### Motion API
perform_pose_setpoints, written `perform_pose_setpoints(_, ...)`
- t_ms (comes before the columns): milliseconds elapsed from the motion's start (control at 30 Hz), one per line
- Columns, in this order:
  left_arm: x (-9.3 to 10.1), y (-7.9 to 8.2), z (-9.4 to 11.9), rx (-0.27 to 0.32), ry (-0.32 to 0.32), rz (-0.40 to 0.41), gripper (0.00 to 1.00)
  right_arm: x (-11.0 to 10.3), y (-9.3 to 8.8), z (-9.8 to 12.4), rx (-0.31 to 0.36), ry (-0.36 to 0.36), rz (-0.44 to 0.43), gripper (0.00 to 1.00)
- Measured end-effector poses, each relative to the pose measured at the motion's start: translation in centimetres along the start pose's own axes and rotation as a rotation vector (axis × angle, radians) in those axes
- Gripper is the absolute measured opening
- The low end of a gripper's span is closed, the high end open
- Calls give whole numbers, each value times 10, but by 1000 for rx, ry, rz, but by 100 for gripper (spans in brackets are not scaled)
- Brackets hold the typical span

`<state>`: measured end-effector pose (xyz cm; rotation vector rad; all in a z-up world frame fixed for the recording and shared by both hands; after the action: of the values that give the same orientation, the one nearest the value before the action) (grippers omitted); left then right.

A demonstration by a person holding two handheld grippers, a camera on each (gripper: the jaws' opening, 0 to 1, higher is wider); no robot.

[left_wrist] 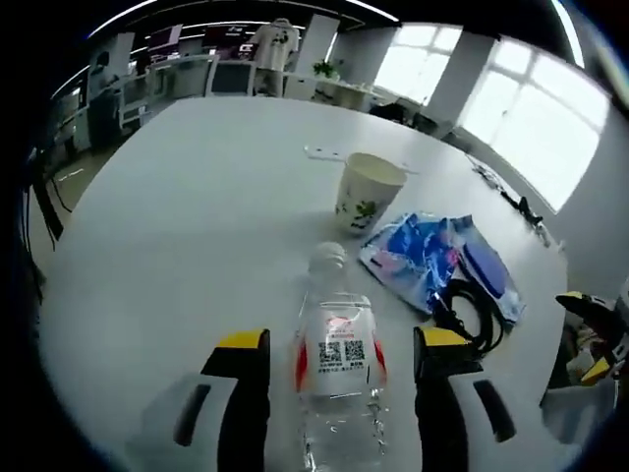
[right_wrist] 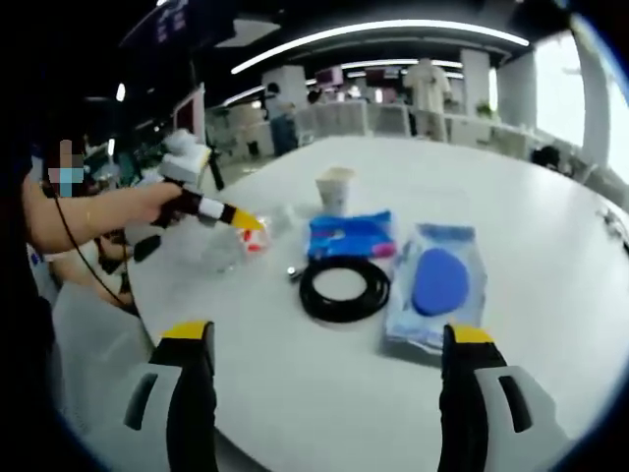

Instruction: Arrange the tabletop items into an orderly group along one side of the table until the central work area is clear of visible clutter.

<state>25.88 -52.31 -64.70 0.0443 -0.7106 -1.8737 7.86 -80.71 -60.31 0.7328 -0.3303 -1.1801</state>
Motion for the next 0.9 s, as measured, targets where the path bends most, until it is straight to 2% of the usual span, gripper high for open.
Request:
perform_pose_setpoints(200, 1, 9, -3, -56, 27, -13, 50, 0, -1, -1, -7, -1, -3, 94)
perform_pose_setpoints(300, 3, 13, -4, -82, 30, 24, 50, -1, -2, -3, -12, 12, -6, 93)
perform_pose_setpoints(467, 6, 19, -6, -136, 64, 2, 45, -1, -3, -3, -19, 13, -3, 94)
perform_pose_setpoints(533, 7, 20, -8, -148, 54, -10, 45, -1, -3, -2, -15, 11, -6, 94)
perform_pose_setpoints(600, 8, 20, -9, -169, 46, -11, 45, 0, -4, -1, -13, 11, -11, 94)
perform_pose_setpoints(800, 8, 19, -12, -234, 104, -63, 40, 1, -4, 0, -7, 2, -18, 95)
perform_pose_setpoints(900, 4, 12, -15, -299, 133, -76, 39, 0, -4, 1, -2, 1, -20, 95)
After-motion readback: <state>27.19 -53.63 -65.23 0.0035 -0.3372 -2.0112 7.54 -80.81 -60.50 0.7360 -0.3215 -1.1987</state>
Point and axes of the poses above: the point that each gripper's makers call its tool centre point, and the gripper's own axes: z roughly backward along the fingers, x roughly to its right, y roughly out of its top, the point moved 9 cm from there along z, roughly backward along the fingers, and after that the axes turned 12 degrees about -x, right-handed, at the moved point
